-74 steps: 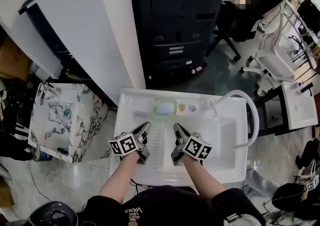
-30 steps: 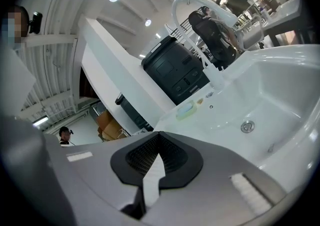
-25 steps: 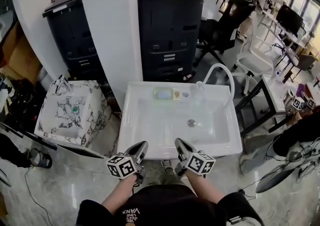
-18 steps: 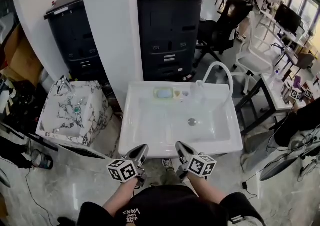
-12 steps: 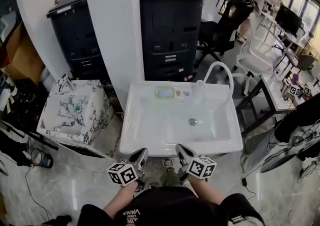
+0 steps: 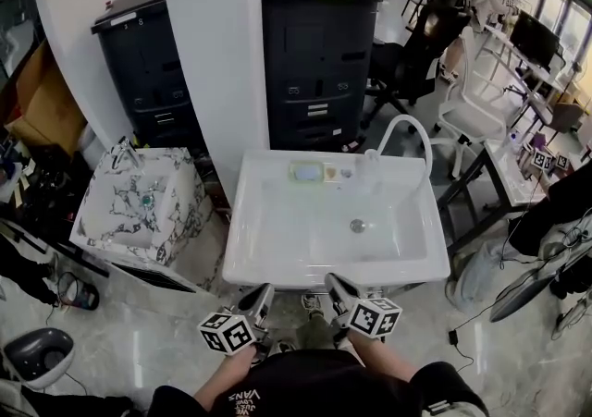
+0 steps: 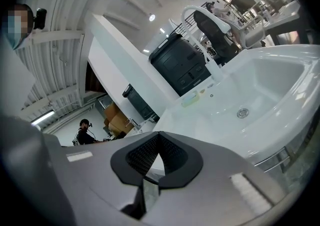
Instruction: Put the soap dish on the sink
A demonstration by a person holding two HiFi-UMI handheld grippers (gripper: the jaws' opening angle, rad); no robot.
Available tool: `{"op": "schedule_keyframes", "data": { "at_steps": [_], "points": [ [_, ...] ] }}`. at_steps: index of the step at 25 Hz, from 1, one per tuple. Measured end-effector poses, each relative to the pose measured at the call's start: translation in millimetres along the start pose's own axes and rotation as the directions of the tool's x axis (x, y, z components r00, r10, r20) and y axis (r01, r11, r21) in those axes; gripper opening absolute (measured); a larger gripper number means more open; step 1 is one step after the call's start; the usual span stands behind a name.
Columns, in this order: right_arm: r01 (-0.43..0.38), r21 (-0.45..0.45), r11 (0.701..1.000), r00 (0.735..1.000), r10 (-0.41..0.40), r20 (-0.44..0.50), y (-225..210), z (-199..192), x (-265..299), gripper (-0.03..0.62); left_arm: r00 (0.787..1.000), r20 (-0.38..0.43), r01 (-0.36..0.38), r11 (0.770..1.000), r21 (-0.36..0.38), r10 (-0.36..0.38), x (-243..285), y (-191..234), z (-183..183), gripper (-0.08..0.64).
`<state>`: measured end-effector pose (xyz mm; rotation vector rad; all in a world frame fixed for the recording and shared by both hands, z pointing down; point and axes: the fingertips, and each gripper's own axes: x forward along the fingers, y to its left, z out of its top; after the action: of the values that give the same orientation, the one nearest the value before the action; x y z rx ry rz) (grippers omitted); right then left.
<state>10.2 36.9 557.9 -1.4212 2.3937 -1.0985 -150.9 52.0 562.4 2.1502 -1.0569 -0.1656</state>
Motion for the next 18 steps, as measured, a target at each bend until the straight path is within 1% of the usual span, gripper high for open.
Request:
{"op": "schedule_keyframes", "data": {
  "at_steps": [3,7,18],
  "points": [
    [0.000,0.005,1.000,1.000,0.000,-0.001,-0.1,-3.3,-3.4,0.002,1.000,0.009,-0.010,1.000,-0.004,0.010,-4.6,2.8,-0.9,0.051],
    [-0.003,0.007,1.000,1.000,0.003,0.003,3.5,-2.2,-9.0,0.002,0.999,0.030,-0.011,1.000,-0.028,0.012,-8.9,1.0,1.9,0.052],
    [-0.002,0.002,1.000,1.000,0.002,0.021,7.4,1.0,-15.8,0.002,0.999,0.050,-0.012,1.000,-0.024,0.013,-13.1,-3.8,4.9,0.052]
  ]
}}
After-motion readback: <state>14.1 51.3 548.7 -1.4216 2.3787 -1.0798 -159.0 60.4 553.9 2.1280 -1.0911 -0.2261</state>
